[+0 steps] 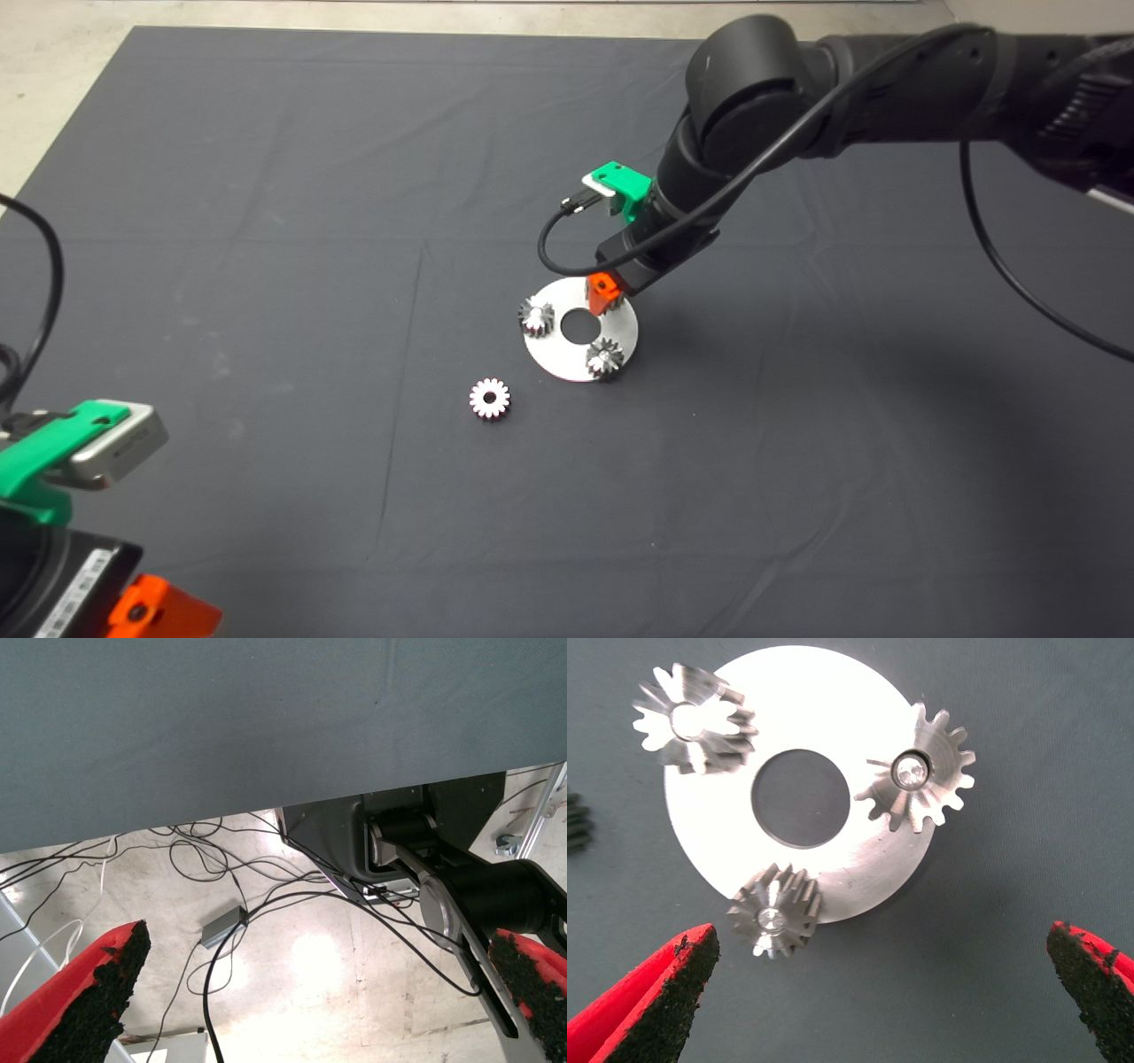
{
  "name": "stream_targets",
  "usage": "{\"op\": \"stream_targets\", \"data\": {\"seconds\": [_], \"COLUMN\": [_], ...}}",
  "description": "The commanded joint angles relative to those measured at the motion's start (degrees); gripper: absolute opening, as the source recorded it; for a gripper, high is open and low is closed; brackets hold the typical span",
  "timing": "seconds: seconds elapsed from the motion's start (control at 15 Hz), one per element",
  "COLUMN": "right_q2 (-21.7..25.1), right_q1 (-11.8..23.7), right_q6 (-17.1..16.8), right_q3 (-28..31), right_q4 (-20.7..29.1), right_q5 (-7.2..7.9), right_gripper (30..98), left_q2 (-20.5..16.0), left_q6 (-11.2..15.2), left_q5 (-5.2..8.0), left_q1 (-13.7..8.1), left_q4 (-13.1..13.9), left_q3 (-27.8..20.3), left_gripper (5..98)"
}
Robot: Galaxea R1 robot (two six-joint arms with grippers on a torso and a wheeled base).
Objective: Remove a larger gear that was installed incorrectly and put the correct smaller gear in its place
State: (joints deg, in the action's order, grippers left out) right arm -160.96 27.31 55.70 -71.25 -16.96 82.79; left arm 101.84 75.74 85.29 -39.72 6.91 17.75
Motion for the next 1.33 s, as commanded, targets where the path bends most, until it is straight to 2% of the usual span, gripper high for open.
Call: {"op": "stream_targets", "data": {"seconds": [0.0, 0.47, 1.27], "right_q2": [-0.5, -1.8, -4.2], "right_q1": [1.4, -1.5, -4.7], "right_q6": [-0.9, -0.9, -0.7], "right_q3": [-1.2, -5.6, -9.6], "right_q4": [-4.8, -5.4, -11.2], "right_q5": [0.17, 0.09, 0.09], "right_gripper": [97.6, 97.6, 97.6], "left_q2": [-0.8, -2.6, -2.7], "left_q6": [0.1, -0.1, -0.3], "left_q5": [0.41, 0.41, 0.32], "left_q1": [-0.5, -0.5, -0.5], "left_q4": [1.0, 1.0, 0.9], "left_q3": [-0.3, -0.5, -0.7], "left_gripper": [98.2, 98.2, 98.2]}}
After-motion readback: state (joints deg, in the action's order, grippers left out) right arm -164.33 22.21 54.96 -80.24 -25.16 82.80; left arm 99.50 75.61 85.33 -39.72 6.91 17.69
